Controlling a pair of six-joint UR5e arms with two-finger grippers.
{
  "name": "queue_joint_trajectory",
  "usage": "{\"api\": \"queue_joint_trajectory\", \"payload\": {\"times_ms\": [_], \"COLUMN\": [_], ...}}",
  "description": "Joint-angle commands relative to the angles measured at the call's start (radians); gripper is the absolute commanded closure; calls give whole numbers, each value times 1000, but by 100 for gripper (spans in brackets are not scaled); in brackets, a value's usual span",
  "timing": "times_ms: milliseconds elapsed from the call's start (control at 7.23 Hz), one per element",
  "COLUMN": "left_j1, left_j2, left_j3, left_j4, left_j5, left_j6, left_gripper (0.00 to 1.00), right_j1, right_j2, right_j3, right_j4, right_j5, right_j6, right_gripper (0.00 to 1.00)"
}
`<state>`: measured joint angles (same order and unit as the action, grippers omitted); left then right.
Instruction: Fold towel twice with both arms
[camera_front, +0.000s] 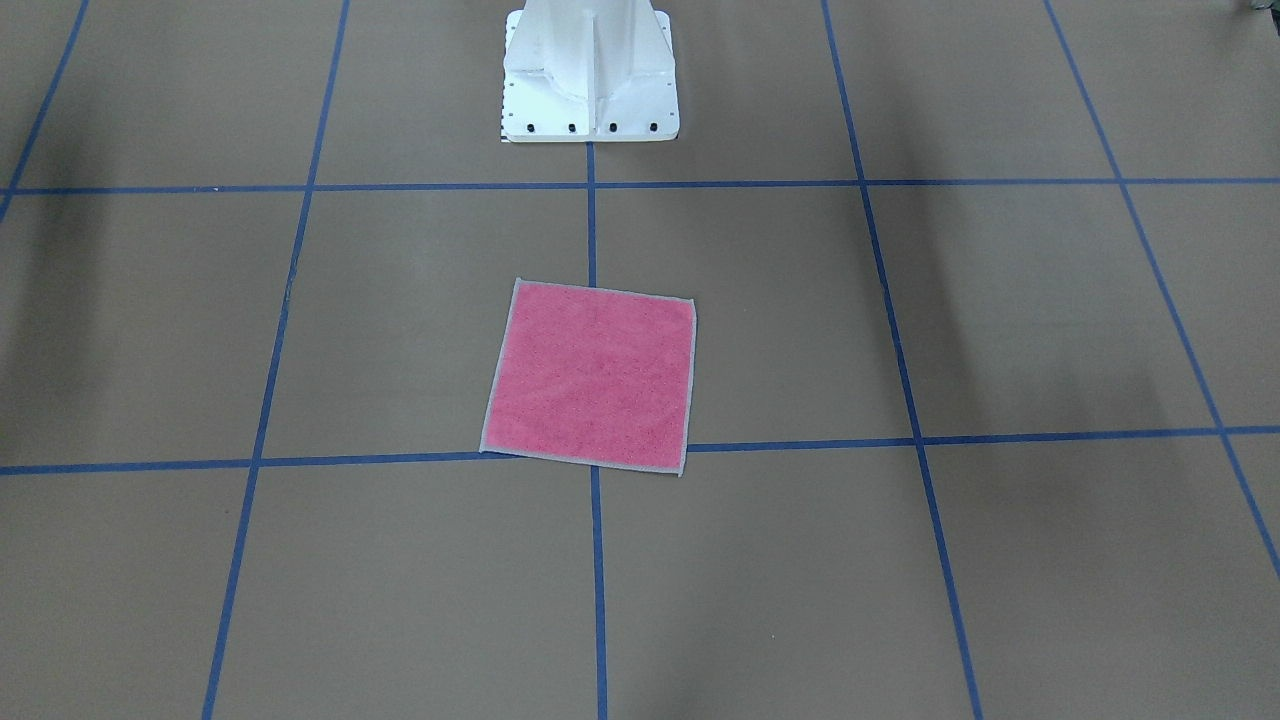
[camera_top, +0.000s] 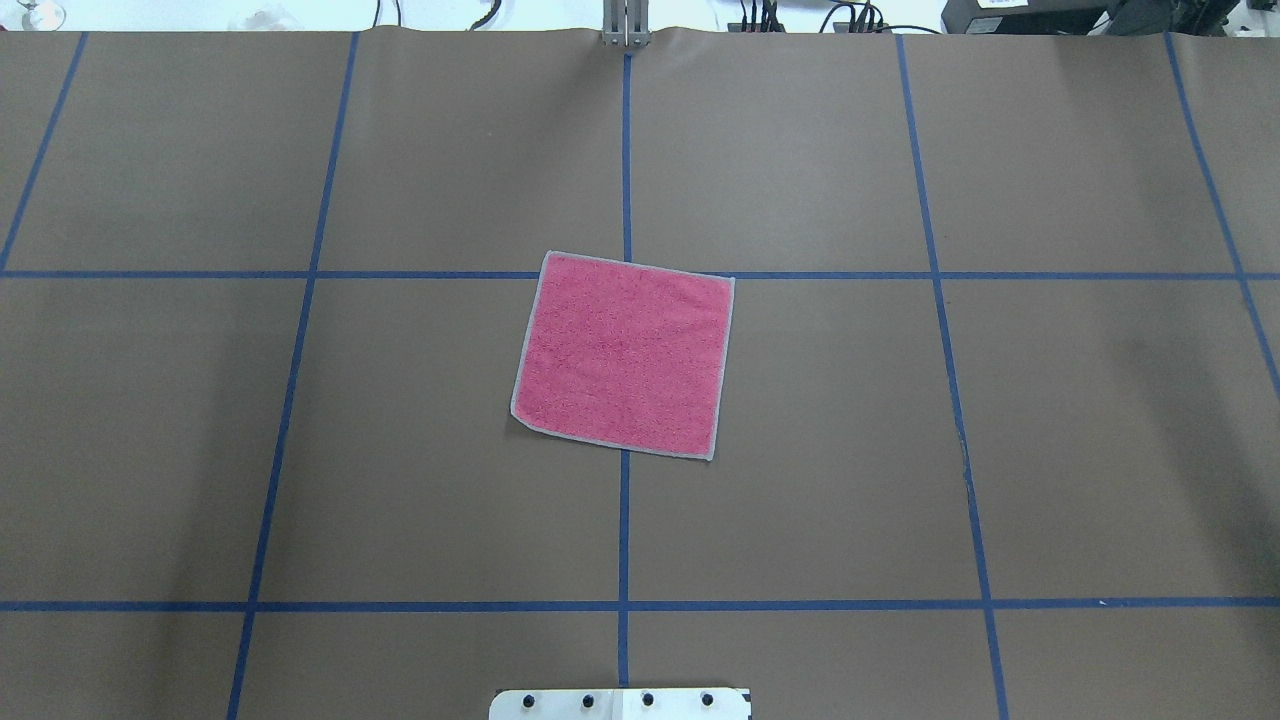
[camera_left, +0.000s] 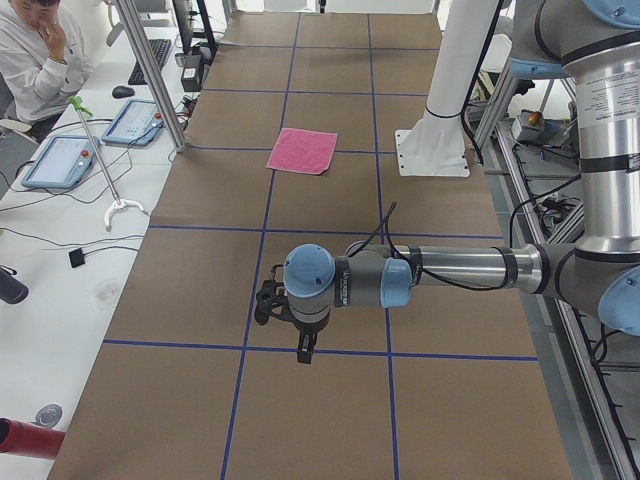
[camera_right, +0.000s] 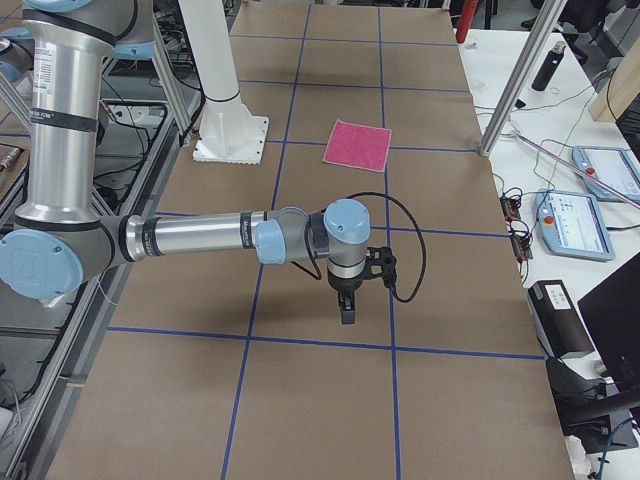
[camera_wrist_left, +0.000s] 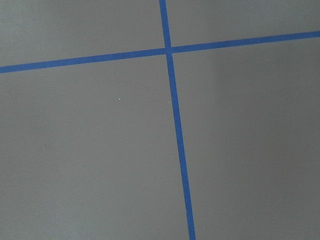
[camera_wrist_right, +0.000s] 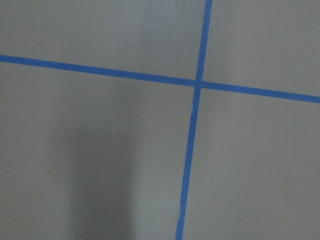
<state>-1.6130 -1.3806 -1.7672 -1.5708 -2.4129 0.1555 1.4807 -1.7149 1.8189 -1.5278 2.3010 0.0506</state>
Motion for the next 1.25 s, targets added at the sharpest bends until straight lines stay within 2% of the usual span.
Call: {"api": "queue_joint_trajectory", "payload": {"times_ms": [0,138,415,554,692,830,1107], "left_j1": [-1,-1,-1,1,2,2,2], "left_j2": [-1,-6,-6,-32,-96,-104,-94], "left_j3": [-3,-6,-2,5,64,124,131], "left_j4": [0,-14,-127,-223,-236,-261,-390], "left_j5": [0,-2,0,3,-15,-91,-109], "left_j6": [1,1,-4,-5,-13,-31,-53], "left_gripper": [0,0,0,0,0,0,0], "right_j1": [0,0,0,0,0,0,-31], "right_j2": [0,1,3,3,1,4,11], "right_j3": [0,0,2,2,2,8,11], "right_j4": [0,0,3,35,67,72,164], "right_j5": [0,0,0,0,5,15,86], "right_j6": [0,0,0,0,6,64,208], "right_gripper": [0,0,0,0,0,0,0]}}
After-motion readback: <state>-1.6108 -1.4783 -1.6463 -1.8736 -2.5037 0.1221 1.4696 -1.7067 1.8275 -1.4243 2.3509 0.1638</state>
